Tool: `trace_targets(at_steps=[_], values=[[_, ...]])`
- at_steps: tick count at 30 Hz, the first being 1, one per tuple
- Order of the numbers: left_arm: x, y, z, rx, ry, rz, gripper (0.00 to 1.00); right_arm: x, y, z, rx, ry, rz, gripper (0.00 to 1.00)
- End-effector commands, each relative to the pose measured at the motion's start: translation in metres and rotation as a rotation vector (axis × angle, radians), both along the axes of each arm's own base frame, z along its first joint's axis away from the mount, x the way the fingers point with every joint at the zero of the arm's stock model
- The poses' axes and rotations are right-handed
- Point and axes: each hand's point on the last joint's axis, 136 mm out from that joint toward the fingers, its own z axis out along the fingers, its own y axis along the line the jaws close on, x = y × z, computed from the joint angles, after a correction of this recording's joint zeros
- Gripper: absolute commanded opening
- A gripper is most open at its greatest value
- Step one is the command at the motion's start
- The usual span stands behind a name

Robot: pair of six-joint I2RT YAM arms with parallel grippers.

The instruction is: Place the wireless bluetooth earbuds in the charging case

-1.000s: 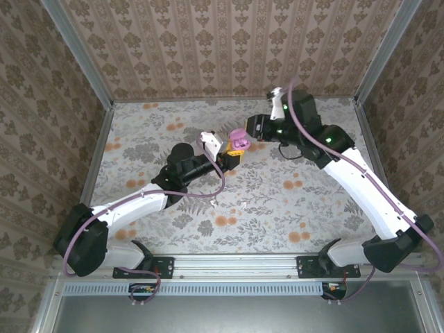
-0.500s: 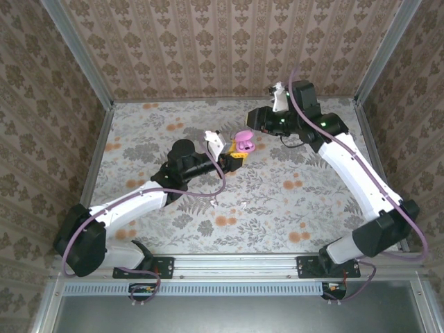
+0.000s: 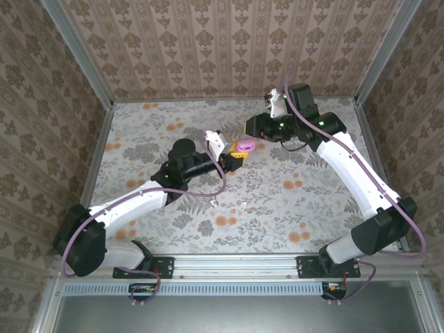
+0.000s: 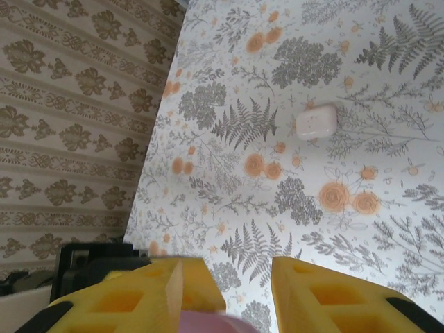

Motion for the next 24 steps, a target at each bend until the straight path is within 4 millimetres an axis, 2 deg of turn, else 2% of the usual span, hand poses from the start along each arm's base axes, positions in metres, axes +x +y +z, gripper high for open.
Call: trace_targets(at_steps=[1, 2, 3, 9, 12, 17, 24], values=[[-0.005, 0.003, 0.037, -0.075, -0.085, 0.003, 0.37, -0.011, -0.007, 0.013, 0.070, -0.018, -0.007, 0.42], [-0.005, 0.003, 0.038, -0.078, -0.085, 0.004, 0.37, -0.008, -0.008, 0.008, 0.099, 0.002, -0.016, 0.43], [-0.005, 0.003, 0.039, -0.080, -0.085, 0.005, 0.37, -0.013, -0.010, 0.018, 0.145, -0.014, -0.017, 0.45], [-0.002, 0.006, 0.046, -0.120, -0.091, 0.027, 0.37, -0.017, -0.009, 0.023, 0.336, 0.039, 0.009, 0.54], [-0.002, 0.006, 0.052, -0.147, -0.094, 0.030, 0.37, -0.016, -0.010, 0.012, 0.379, 0.114, 0.003, 0.58], [0.000, 0.006, 0.057, -0.166, -0.092, 0.037, 0.37, -0.019, 0.002, 0.017, 0.492, 0.158, 0.074, 0.60], [0.007, 0.008, 0.059, -0.207, -0.071, 0.070, 0.37, -0.027, 0.015, 0.020, 0.571, 0.204, 0.170, 0.51]])
